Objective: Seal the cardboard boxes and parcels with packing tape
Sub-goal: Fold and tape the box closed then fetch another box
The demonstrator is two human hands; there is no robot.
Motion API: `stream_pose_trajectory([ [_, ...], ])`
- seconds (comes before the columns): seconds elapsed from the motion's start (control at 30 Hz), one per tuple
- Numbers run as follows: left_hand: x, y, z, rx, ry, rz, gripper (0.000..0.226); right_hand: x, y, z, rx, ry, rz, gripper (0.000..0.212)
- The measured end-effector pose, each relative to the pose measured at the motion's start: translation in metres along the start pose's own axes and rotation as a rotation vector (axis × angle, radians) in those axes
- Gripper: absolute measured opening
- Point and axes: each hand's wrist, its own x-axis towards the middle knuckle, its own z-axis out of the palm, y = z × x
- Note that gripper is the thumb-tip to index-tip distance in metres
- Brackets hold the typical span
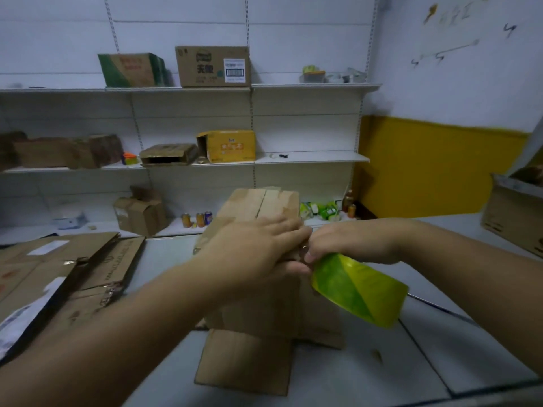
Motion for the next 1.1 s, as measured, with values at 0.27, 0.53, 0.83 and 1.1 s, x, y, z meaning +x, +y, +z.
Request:
stream_pose_trajectory([
  [0.27, -0.006, -0.005, 0.021, 0.006, 0.151, 0.115, 0.058, -0.009, 0.019, 0.007, 0.155, -0.075, 0.149, 0.023],
  [0.53, -0.011, -0.004, 0.016, 0.054, 0.166, 0.042, 0.066, -0.006, 0.034, -0.002, 0.070, -0.114, 0.289, 0.112],
  [0.83, -0.044, 0.047, 0.011, -0.555, 0.673, -0.252, 0.013, -0.010, 0.016, -0.007, -0.204, -0.058, 0.326, 0.081],
  [1.1, -0.004, 0.127, 0.029, -2.337, 0.322, -1.107, 0.049, -0.012, 0.029, 0.001, -0.045, 0.009, 0.295, 0.101],
])
